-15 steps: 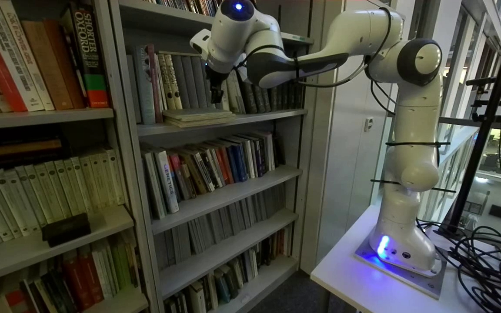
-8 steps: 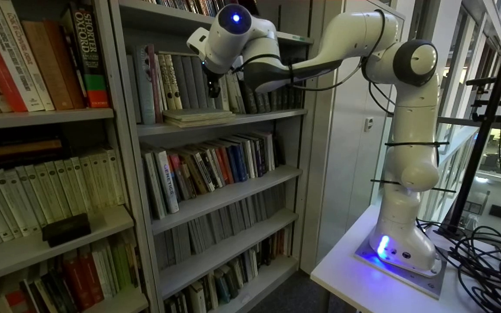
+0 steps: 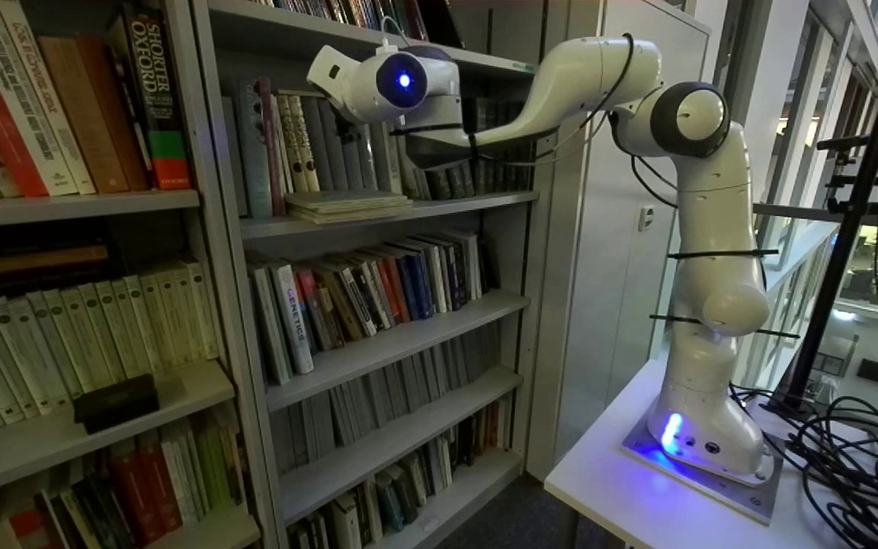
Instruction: Take the book that lies on top of the standing books and put it on the pile, and pull out another book and put it on the pile
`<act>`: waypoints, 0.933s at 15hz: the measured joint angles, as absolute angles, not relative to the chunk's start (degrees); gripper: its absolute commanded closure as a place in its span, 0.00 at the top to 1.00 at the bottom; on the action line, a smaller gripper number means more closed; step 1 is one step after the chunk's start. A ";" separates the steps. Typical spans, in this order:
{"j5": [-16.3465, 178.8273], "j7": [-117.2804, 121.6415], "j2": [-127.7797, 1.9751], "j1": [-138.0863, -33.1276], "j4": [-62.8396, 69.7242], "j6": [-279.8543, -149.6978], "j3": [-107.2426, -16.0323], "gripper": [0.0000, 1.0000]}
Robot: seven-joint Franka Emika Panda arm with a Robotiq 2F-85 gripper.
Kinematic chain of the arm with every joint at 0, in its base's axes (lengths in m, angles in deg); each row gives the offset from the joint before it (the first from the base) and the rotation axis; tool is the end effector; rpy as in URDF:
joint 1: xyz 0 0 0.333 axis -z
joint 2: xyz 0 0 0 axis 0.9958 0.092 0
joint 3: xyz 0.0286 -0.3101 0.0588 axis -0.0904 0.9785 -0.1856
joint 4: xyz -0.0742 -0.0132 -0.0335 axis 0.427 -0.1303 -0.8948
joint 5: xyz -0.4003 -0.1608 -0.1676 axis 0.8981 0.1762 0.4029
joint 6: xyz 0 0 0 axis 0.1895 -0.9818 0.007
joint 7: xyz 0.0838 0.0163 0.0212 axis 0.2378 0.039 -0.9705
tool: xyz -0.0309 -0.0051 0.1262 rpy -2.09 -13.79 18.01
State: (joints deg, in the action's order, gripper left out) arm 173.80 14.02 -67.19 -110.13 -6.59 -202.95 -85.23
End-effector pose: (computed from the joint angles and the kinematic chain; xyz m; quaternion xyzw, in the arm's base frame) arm 0.5923 0.4648 0.6695 0.5084 0.4994 0.3843 0.5869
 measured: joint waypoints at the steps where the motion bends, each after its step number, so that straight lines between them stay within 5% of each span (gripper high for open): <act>1: 175.98 13.48 -66.79 -110.15 -6.78 -203.53 -85.07 1.00; 14: 193.90 2.68 -63.13 -109.99 -10.40 -203.83 -82.08 1.00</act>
